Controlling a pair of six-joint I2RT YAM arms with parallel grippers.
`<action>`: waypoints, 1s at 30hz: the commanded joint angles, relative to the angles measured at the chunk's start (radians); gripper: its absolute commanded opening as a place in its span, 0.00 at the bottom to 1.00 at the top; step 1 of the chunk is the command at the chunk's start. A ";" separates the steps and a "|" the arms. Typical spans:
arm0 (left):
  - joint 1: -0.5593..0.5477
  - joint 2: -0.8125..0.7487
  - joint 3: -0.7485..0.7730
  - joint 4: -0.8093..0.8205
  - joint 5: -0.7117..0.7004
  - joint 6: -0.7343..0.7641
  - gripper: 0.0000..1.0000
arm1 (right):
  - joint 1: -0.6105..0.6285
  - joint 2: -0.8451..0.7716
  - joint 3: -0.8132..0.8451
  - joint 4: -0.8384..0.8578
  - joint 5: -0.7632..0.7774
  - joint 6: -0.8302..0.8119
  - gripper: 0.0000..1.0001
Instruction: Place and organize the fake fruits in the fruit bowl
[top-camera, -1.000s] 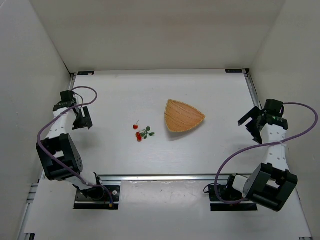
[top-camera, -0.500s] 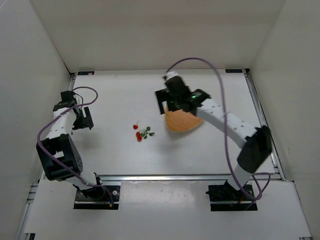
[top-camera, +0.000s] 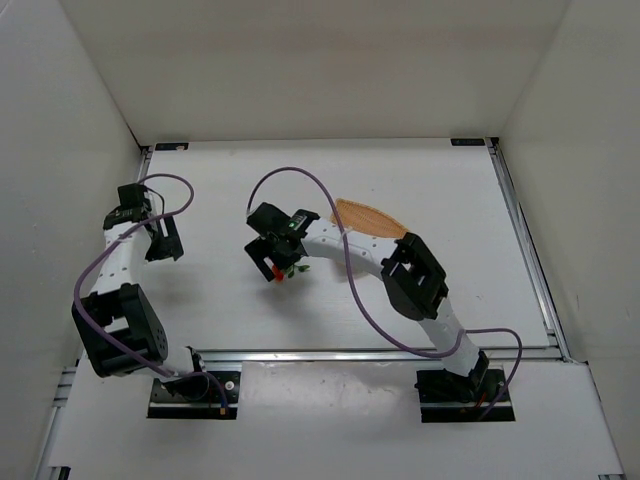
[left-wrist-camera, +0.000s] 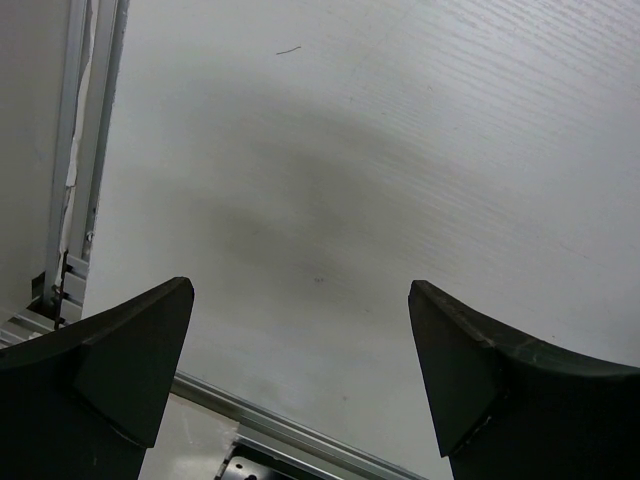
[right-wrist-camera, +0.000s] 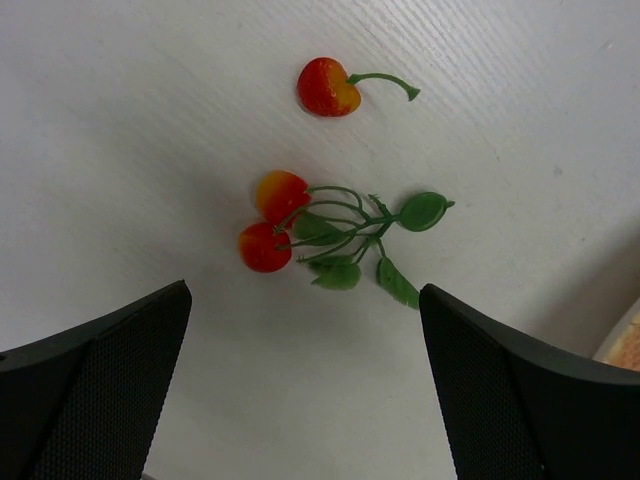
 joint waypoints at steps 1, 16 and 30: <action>0.004 -0.003 0.017 0.004 -0.017 -0.005 1.00 | 0.000 0.042 0.041 -0.022 -0.019 0.034 0.98; 0.004 0.006 0.017 0.004 -0.008 -0.005 1.00 | 0.009 0.146 0.077 -0.012 0.034 0.073 0.75; 0.004 0.025 0.017 0.004 -0.008 -0.005 1.00 | 0.009 0.115 0.038 -0.012 -0.003 0.073 0.12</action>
